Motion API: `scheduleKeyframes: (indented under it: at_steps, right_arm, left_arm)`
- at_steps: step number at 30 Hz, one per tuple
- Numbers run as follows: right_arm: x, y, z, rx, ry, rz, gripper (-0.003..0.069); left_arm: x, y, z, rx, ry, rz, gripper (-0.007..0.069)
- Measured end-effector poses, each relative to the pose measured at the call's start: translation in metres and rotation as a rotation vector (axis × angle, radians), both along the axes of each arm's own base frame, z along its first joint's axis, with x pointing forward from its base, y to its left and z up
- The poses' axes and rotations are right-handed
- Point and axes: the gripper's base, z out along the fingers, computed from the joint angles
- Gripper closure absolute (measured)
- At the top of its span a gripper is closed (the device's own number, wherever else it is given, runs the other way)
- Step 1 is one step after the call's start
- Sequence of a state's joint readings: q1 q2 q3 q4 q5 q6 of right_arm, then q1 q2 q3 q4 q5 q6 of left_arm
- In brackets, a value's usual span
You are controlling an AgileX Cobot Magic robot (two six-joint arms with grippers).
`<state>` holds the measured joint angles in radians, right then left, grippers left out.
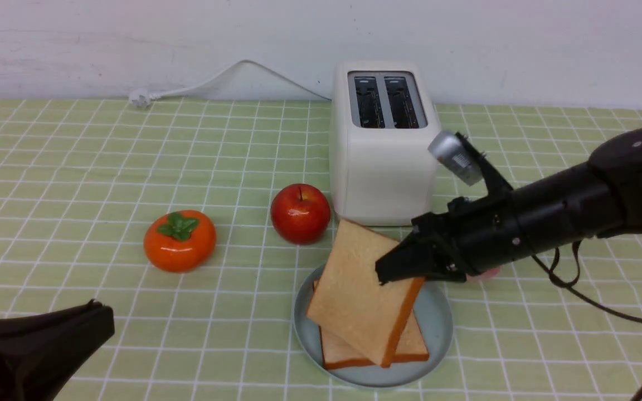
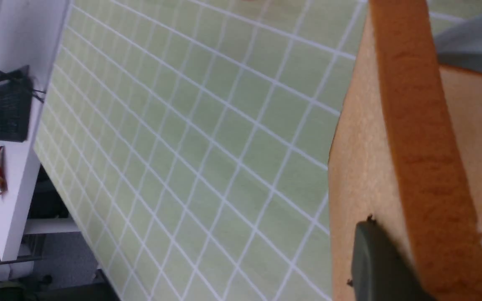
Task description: Take toasted bread from bread machine on green coffee tablecloth place on plate.
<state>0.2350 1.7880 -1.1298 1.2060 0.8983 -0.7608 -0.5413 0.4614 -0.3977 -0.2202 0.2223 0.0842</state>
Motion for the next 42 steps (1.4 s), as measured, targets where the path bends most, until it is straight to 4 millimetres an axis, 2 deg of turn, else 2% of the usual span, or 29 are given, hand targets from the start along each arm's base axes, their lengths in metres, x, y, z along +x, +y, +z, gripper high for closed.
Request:
scheduleKeyframes:
  at_steps: [3,5,8,9,13,17,19,20,21,22,23,26,27,29,30,32,34,38,39,40,42]
  right_arm:
    - [0.004,0.0,-0.015,-0.024,0.028,-0.001,0.0512]
    - [0.005,0.0,-0.016,-0.034,0.027,-0.002,0.0482]
    - [0.004,-0.003,-0.018,-0.075,0.042,0.0,0.0342]
    - [0.005,-0.004,-0.016,-0.099,0.037,-0.001,0.027]
    - [0.006,-0.011,0.003,-0.205,-0.012,-0.004,0.0116]
    - [0.002,-0.022,0.035,-0.323,-0.074,-0.024,0.0089]
    - [-0.01,-0.031,0.059,-0.402,-0.107,-0.039,0.0119]
    - [-0.011,-0.032,0.061,-0.408,-0.112,-0.043,0.0119]
    - [-0.026,-0.04,0.082,-0.459,-0.139,-0.059,0.0174]
    - [-0.027,-0.042,0.084,-0.473,-0.141,-0.063,0.0181]
    - [-0.042,-0.049,0.1,-0.51,-0.162,-0.082,0.0242]
    - [-0.081,-0.064,0.129,-0.547,-0.203,-0.131,0.0391]
    - [-0.087,-0.066,0.133,-0.545,-0.208,-0.136,0.0412]
    - [-0.124,-0.077,0.143,-0.545,-0.216,-0.183,0.0528]
    - [-0.13,-0.078,0.146,-0.54,-0.226,-0.193,0.0536]
    - [-0.172,-0.089,0.148,-0.517,-0.244,-0.235,0.0616]
    - [-0.2,-0.096,0.144,-0.496,-0.262,-0.265,0.0649]
    - [-0.254,-0.108,0.123,-0.442,-0.289,-0.332,0.0659]
    - [-0.259,-0.11,0.123,-0.433,-0.302,-0.341,0.0659]
    - [-0.278,-0.114,0.112,-0.411,-0.325,-0.362,0.0659]
    - [-0.296,-0.119,0.103,-0.379,-0.376,-0.391,0.0659]
  left_arm:
    - [0.0,0.0,0.0,0.0,0.0,0.0,0.0638]
    - [0.0,0.0,0.0,0.0,0.0,0.0,0.0638]
    - [0.0,0.0,0.0,0.0,0.0,0.0,0.0637]
    - [0.0,0.0,0.0,0.0,0.0,0.0,0.0637]
    - [0.0,0.0,0.0,0.0,0.0,0.0,0.0637]
    - [0.0,0.0,0.0,0.0,0.0,0.0,0.0637]
    - [0.0,0.0,0.0,0.001,-0.001,0.0,0.0637]
    - [0.0,0.0,0.0,0.001,-0.001,0.0,0.0637]
    - [0.0,0.0,0.0,0.001,-0.001,0.0,0.0636]
    - [0.0,0.0,0.0,0.001,-0.001,0.0,0.0636]
    - [0.0,0.0,0.0,0.001,-0.001,0.0,0.0635]
    - [-0.002,0.001,0.001,-0.006,-0.011,0.0,0.0634]
    - [-0.002,0.001,0.002,-0.008,-0.013,0.0,0.0634]
    - [-0.009,0.005,0.006,-0.031,-0.053,0.0,0.0636]
    - [-0.009,0.005,0.006,-0.031,-0.053,0.0,0.0637]
    - [-0.017,0.01,0.01,-0.053,-0.089,-0.001,0.0637]
    - [-0.021,0.013,0.01,-0.063,-0.106,-0.003,0.0637]
    - [-0.026,0.015,0.001,-0.059,-0.1,-0.006,0.0637]
    - [-0.026,0.015,-0.001,-0.056,-0.094,-0.007,0.0637]
    - [-0.026,0.015,-0.006,-0.043,-0.071,-0.011,0.0637]
    - [-0.027,0.014,-0.012,-0.025,-0.039,-0.017,0.0637]
